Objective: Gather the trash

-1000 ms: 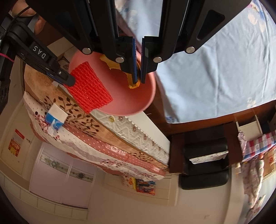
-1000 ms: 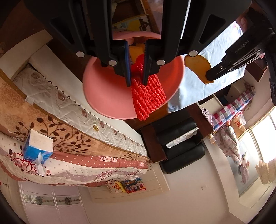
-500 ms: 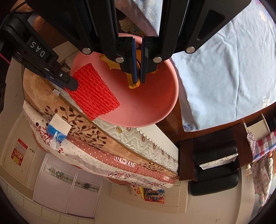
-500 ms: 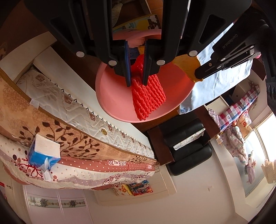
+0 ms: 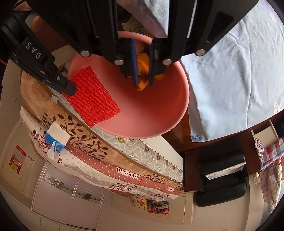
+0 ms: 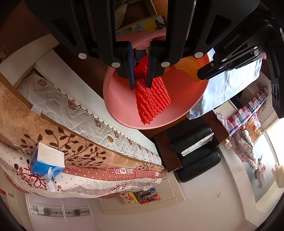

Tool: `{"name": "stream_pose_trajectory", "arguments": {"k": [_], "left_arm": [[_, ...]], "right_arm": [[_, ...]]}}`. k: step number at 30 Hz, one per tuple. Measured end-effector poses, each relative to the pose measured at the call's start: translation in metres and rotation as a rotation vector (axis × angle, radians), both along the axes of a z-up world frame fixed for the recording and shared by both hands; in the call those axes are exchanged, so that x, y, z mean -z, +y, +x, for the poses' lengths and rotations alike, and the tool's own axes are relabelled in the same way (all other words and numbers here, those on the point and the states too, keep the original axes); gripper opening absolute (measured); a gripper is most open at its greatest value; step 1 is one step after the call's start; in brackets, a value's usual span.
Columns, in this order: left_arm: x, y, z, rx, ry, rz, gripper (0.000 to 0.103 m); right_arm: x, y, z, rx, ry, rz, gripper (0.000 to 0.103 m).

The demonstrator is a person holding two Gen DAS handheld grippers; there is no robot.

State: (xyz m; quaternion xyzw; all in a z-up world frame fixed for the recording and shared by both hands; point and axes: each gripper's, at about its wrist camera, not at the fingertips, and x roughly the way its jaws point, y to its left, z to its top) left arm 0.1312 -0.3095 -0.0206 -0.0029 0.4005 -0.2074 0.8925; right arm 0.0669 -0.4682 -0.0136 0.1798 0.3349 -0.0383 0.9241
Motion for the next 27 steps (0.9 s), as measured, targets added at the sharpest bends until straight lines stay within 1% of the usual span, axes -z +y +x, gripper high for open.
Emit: {"name": "stream_pose_trajectory", "arguments": {"k": [1, 3, 5, 10, 14, 17, 19, 20, 21, 27], "left_arm": [[0.000, 0.000, 0.000, -0.003, -0.003, 0.002, 0.027], [-0.001, 0.000, -0.001, -0.010, -0.012, 0.005, 0.039], [-0.002, 0.000, -0.001, -0.013, -0.016, 0.003, 0.044], [-0.003, 0.003, 0.000, -0.024, -0.019, 0.007, 0.050], [-0.004, 0.004, 0.000, -0.027, -0.021, 0.005, 0.051], [-0.005, 0.006, -0.001, -0.025, -0.025, 0.007, 0.051], [-0.005, 0.006, -0.002, -0.023, -0.028, 0.009, 0.051], [-0.005, 0.006, -0.002, -0.023, -0.029, 0.010, 0.051], [-0.006, 0.007, -0.002, -0.023, -0.031, 0.011, 0.052], [-0.009, 0.008, -0.005, -0.030, -0.038, 0.011, 0.052]], "right_arm": [[0.000, 0.000, 0.000, 0.000, 0.000, -0.001, 0.013], [0.000, 0.000, 0.000, 0.001, 0.000, -0.001, 0.013], [0.000, -0.001, 0.001, 0.001, -0.001, -0.002, 0.013], [0.001, -0.001, 0.003, 0.002, 0.000, -0.007, 0.013], [0.001, -0.001, 0.006, 0.000, 0.004, -0.010, 0.014], [0.004, -0.002, 0.011, 0.000, 0.023, 0.014, 0.014], [0.005, -0.002, 0.013, 0.005, 0.030, 0.023, 0.025], [0.005, -0.003, 0.013, 0.009, 0.028, 0.026, 0.034], [0.005, -0.003, 0.013, 0.010, 0.025, 0.029, 0.039], [0.001, 0.000, 0.011, 0.008, 0.014, 0.032, 0.040]]}}
